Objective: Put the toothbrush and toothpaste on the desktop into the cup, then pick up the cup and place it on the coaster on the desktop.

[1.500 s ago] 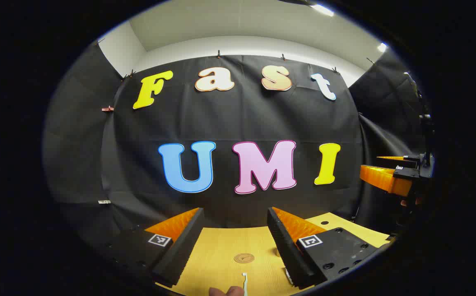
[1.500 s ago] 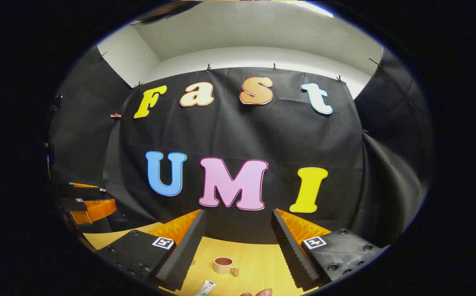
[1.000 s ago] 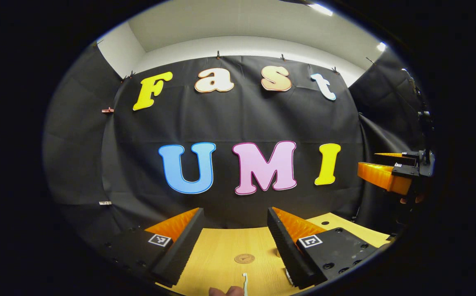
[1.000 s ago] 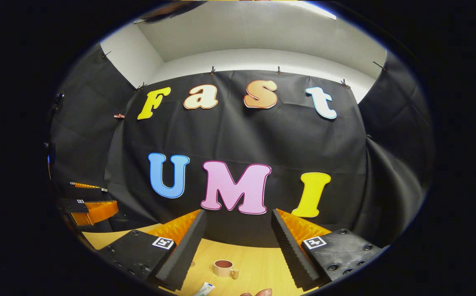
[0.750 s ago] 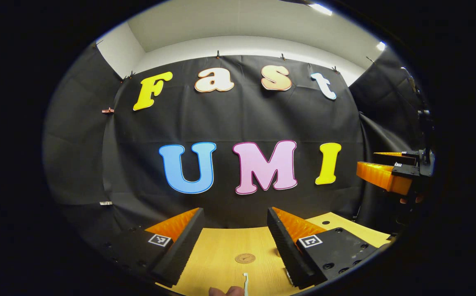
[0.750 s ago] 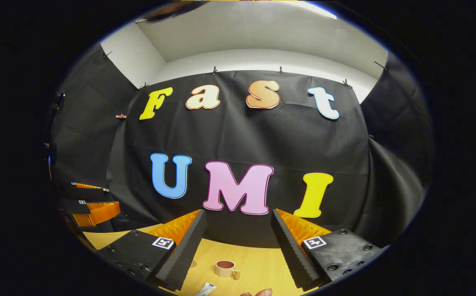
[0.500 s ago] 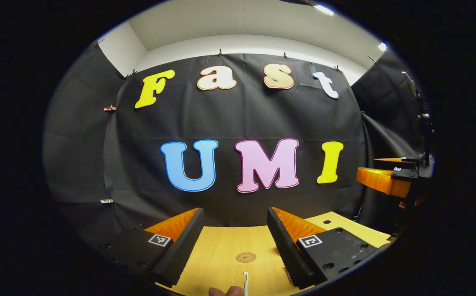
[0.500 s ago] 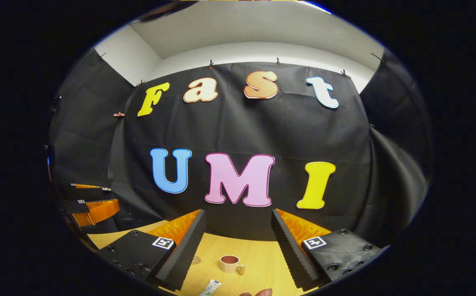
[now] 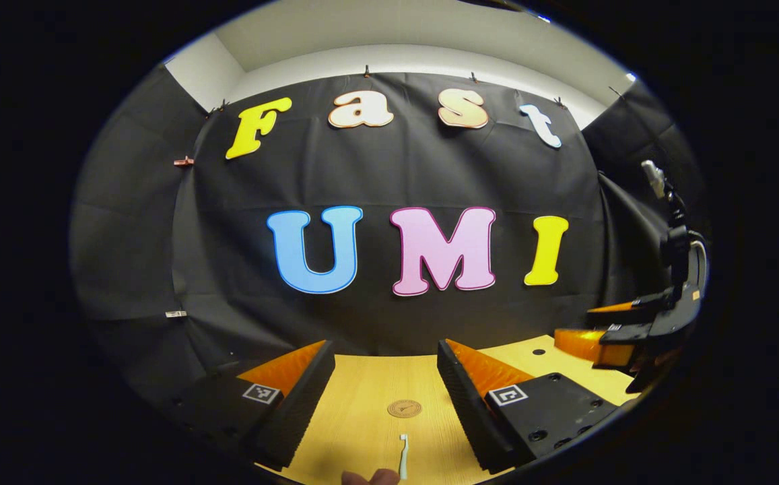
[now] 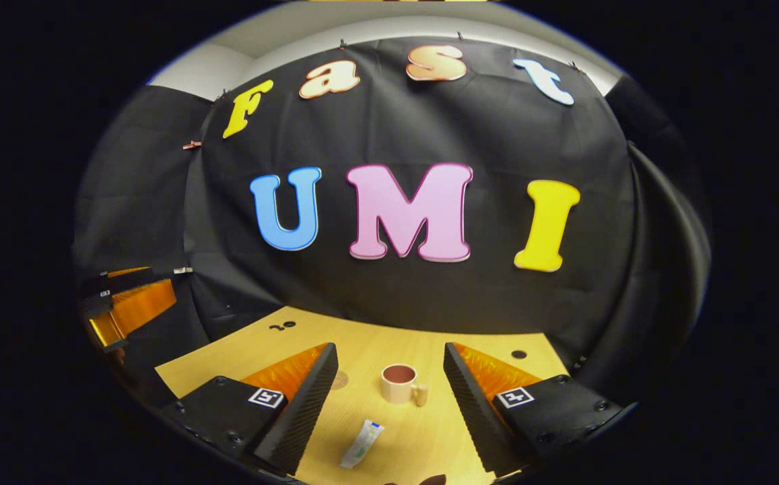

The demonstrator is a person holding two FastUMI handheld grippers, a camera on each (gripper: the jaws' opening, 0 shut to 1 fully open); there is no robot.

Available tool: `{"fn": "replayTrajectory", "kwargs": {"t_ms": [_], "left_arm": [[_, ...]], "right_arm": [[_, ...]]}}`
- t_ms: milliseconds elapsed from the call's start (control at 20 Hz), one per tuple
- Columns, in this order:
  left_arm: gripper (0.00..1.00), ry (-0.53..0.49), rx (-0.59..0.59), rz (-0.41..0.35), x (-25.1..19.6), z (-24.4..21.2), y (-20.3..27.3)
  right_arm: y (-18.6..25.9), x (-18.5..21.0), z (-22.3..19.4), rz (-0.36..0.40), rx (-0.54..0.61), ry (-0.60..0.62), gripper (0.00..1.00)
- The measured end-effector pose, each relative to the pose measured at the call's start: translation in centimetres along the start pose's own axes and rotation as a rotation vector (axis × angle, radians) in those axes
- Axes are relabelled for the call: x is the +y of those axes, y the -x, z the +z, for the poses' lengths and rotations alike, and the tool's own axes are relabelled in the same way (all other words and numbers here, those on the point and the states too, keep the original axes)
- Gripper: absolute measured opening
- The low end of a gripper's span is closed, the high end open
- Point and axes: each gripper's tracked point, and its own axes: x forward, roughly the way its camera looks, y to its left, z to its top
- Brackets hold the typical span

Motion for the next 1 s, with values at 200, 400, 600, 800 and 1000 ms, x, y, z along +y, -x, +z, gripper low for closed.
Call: {"fn": "replayTrajectory", "kwargs": {"t_ms": [200, 400, 600, 800, 1000], "left_arm": [[0.97, 0.001, 0.009, 0.011, 0.6, -0.7, -0.9], [0.96, 0.012, 0.025, 0.019, 1.1, -1.7, -1.6], [0.96, 0.010, 0.050, 0.049, 2.4, -3.0, -2.2], [0.97, 0.018, 0.083, 0.091, 3.8, -4.3, -2.2], [0.96, 0.001, 0.109, 0.127, 4.5, -5.5, -2.4]], "right_arm": [[-2.8, 0.9, -6.4, 0.031, 0.191, -0.076, 0.97], [-4.7, 0.6, -13.8, 0.020, 0.425, -0.115, 0.96], [-6.2, 1.0, -20.3, 0.008, 0.627, -0.220, 0.98], [-7.9, 1.7, -26.3, 0.008, 0.788, -0.268, 0.99], [-9.0, 2.2, -29.5, 0.024, 0.886, -0.249, 0.97]]}}
